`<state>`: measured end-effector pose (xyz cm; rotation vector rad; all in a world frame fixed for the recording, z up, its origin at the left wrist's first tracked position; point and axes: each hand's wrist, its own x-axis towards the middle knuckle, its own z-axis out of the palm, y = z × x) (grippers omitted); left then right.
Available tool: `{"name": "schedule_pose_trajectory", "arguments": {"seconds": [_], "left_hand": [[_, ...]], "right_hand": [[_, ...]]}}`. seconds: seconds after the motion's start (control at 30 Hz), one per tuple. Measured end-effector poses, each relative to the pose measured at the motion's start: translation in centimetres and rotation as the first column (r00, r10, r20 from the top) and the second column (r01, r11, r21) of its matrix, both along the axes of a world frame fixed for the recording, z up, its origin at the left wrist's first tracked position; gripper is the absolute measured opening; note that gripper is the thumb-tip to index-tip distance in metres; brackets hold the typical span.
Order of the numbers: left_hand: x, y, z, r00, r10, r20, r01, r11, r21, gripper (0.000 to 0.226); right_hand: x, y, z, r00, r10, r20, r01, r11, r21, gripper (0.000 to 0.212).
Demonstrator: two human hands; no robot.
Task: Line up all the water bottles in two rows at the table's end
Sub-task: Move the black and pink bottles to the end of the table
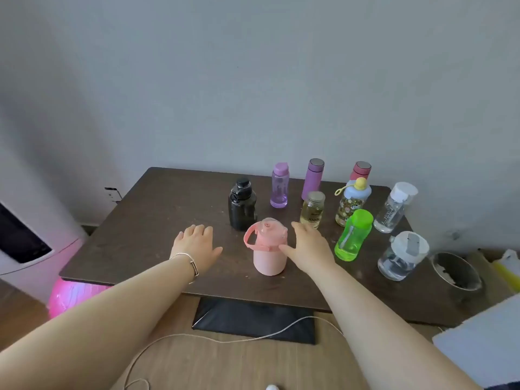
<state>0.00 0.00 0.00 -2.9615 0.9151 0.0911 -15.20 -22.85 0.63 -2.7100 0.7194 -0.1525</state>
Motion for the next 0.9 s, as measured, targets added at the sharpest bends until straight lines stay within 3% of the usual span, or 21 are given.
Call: {"name": "schedule_pose_trajectory", "arguments": {"seconds": [0.17, 0.47, 0.63, 0.73, 0.9], "left_hand": [[3.4, -2.5, -1.8, 0.996, 0.065, -0.055, -0.063, 0.997, 0.039, 0.055], [8.2, -7.0, -4.1, 0.972, 0.134, -0.194, -0.154, 0.983, -0.096, 0.065], [11.2, -10.1, -4.4, 0.946, 0.105, -0.305, -0.189, 0.948, -0.258, 0.079], [13.0, -11.9, -4.5, 0.926, 0.083, -0.368, -0.224, 0.905, -0.361, 0.085], [15.3, -14.6, -5.3, 0.894, 0.060, -0.444, -0.301, 0.815, -0.495, 0.078]], "right_hand": [[3.7, -1.6, -2.7, 0.996, 0.032, -0.080, -0.021, 0.991, 0.134, 0.084], [7.7, -2.6, -6.2, 0.994, 0.067, -0.089, -0.038, 0.954, 0.297, 0.099], [8.5, -2.6, -6.8, 0.998, -0.036, -0.052, 0.054, 0.902, 0.428, 0.088], [8.6, -2.2, -6.3, 0.997, -0.067, -0.029, 0.073, 0.901, 0.427, 0.080], [8.0, -2.0, -5.9, 0.995, -0.104, 0.000, 0.093, 0.884, 0.458, 0.076]]}}
